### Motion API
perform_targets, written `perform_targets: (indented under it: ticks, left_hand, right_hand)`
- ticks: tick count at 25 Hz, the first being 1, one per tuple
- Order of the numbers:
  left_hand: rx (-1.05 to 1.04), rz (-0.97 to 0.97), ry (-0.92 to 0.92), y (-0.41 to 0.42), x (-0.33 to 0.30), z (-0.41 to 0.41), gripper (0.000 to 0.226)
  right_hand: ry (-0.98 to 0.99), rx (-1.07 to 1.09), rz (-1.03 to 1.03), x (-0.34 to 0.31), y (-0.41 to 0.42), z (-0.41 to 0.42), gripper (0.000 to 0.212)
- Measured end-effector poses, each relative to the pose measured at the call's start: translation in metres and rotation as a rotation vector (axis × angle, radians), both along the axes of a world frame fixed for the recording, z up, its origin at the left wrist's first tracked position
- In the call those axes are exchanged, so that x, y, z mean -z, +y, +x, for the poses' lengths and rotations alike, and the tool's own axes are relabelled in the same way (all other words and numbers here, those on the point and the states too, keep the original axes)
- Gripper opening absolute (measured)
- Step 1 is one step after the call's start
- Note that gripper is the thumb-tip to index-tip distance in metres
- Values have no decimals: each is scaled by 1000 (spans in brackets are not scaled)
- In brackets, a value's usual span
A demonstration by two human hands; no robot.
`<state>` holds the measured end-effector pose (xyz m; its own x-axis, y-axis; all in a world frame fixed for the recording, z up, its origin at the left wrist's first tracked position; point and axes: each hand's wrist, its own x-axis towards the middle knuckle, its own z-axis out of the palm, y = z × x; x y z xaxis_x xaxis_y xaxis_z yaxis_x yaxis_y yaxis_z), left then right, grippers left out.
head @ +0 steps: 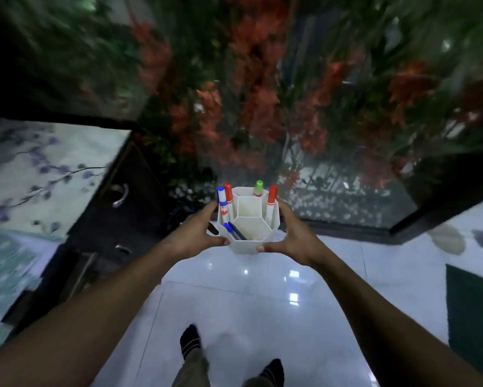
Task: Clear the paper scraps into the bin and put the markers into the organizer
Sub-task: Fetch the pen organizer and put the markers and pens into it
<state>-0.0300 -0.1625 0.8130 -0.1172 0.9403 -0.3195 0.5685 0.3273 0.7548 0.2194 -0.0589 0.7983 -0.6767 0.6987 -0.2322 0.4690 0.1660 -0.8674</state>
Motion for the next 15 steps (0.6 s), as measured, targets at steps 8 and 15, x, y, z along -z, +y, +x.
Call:
perform_targets:
  ticks: [8,15]
  left_hand:
    - [-385,157,-4,-136,-83,-88,96]
    - [-720,158,43,-238,-89,-192,96]
  right_hand:
    - [85,-362,128,-74,-56,-157,105]
    - [121,-534,206,-72,-130,-320,112]
